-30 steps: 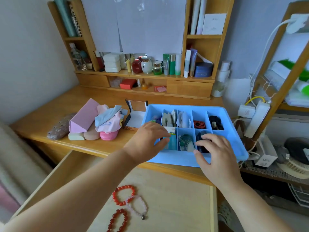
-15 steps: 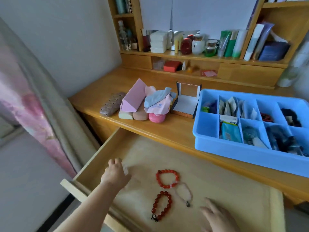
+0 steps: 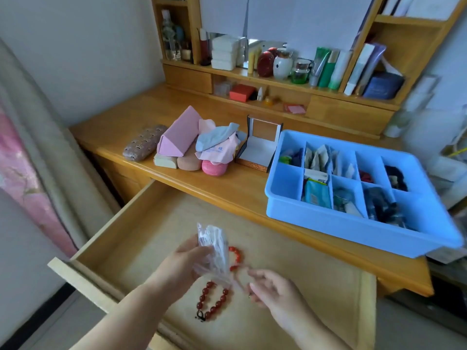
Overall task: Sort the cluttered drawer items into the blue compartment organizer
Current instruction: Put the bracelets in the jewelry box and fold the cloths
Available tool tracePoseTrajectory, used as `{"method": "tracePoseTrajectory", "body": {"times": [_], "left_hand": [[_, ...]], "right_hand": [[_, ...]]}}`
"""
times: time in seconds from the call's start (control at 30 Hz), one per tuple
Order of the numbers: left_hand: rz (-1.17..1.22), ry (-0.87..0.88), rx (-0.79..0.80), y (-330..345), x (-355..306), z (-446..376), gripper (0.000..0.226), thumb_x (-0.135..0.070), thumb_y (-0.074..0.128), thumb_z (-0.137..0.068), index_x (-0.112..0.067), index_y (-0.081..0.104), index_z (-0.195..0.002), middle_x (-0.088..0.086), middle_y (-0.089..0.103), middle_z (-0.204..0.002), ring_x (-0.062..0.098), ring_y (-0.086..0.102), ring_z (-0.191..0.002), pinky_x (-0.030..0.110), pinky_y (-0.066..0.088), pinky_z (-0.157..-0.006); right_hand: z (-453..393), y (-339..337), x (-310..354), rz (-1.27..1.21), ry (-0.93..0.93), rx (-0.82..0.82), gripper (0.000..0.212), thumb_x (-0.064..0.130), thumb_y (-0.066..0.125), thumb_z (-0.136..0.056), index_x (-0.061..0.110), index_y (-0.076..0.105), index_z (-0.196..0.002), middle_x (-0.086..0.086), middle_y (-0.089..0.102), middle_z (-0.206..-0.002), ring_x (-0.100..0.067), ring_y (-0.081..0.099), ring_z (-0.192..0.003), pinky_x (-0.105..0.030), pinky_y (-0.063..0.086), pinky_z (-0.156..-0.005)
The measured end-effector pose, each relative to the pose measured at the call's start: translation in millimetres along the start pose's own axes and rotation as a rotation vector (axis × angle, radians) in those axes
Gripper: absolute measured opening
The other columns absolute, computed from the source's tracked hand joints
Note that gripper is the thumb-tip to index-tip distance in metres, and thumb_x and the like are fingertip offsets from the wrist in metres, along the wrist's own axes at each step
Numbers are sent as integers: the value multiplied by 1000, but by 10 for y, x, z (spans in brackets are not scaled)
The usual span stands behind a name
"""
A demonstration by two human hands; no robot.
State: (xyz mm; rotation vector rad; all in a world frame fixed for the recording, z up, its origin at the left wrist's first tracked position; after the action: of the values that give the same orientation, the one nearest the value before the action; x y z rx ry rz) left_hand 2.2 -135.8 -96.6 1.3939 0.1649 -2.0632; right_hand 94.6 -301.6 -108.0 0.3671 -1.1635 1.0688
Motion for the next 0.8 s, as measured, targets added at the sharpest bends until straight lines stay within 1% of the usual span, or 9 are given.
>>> {"method": "tracePoseTrajectory", "body": {"times": [0.1, 0.23, 0.33, 0.37, 0.5, 0.57, 0.67, 0.73, 0.8], "left_hand": [[57, 127, 86, 643, -112, 142, 33, -19, 58, -87, -6, 61, -117, 31, 64, -108, 47, 61, -94, 51, 47, -86], [38, 273, 118, 1142, -305, 235, 39, -27, 61, -87, -18, 52, -125, 20, 67, -110, 31, 65, -89, 38, 51, -70], [3, 323, 74, 1255, -484, 214, 39, -34, 76, -75, -17, 61, -108, 8, 72, -93, 20, 66, -76, 26, 53, -59], [31, 315, 51, 1263, -505, 172, 38, -28, 81, -70, -16, 64, -100, 8, 72, -88, 17, 65, -70, 24, 53, -55], [208, 291, 106, 1414, -605, 14, 30, -17, 80, -64, -15, 69, -91, 18, 71, -94, 24, 68, -76, 27, 56, -67], [151, 369, 71, 1423, -805, -62, 35, -20, 83, -67, -18, 66, -97, 17, 71, -95, 24, 67, -78, 31, 58, -70], [1, 573, -119, 1273, -1224, -164, 33, -21, 71, -80, -20, 58, -110, 2, 69, -95, 12, 65, -82, 24, 56, -73], [-288, 757, -333, 1144, -1505, -118, 18, -19, 64, -88, -23, 60, -105, -12, 63, -88, 3, 58, -79, 12, 48, -67], [-622, 871, -460, 1119, -1611, -83, 12, -22, 59, -89, -26, 63, -100, -20, 59, -87, -1, 51, -81, 8, 39, -66]], "right_hand": [[55, -16, 243, -496, 57, 59, 21, 28, 59, -92, 22, 62, -112, -3, 73, -91, -21, 68, -78, -31, 53, -67], [196, -488, 404, -565, -28, -155, 22, 6, 67, -84, 9, 62, -105, -8, 71, -82, -15, 64, -65, -25, 52, -61], [317, -935, 489, -538, -94, -325, 32, 0, 74, -74, 10, 60, -100, -5, 65, -70, -13, 56, -57, -25, 48, -57], [344, -1033, 514, -583, -109, -331, 34, 0, 75, -72, 10, 60, -101, -4, 66, -70, -12, 57, -58, -24, 47, -57], [384, -1121, 598, -807, -72, -171, 35, 15, 74, -65, 9, 67, -98, -9, 71, -87, -19, 65, -73, -28, 53, -61], [406, -1238, 704, -741, -107, -196, 29, 18, 73, -63, 8, 67, -90, -9, 70, -82, -17, 65, -68, -28, 54, -58], [481, -1653, 1080, -482, -324, -446, 10, 18, 75, -68, 18, 68, -75, -1, 67, -66, -12, 64, -61, -23, 54, -59], [518, -1858, 1443, -146, -459, -638, 7, 20, 73, -77, 23, 67, -74, 0, 67, -64, -9, 63, -59, -16, 51, -57], [374, -1923, 1697, 94, -495, -721, 10, 22, 69, -79, 19, 63, -71, -1, 63, -59, -8, 55, -51, -14, 42, -46]]}}
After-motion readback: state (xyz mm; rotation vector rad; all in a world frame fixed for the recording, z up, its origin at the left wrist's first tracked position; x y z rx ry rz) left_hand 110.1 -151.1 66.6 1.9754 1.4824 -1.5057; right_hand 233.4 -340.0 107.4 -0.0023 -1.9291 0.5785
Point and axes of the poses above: each hand's wrist, its own z-axis away from the middle knuckle, its own y-axis out of the palm, x = y × z, the point moved 9 cm from there along -z, towards the middle knuckle
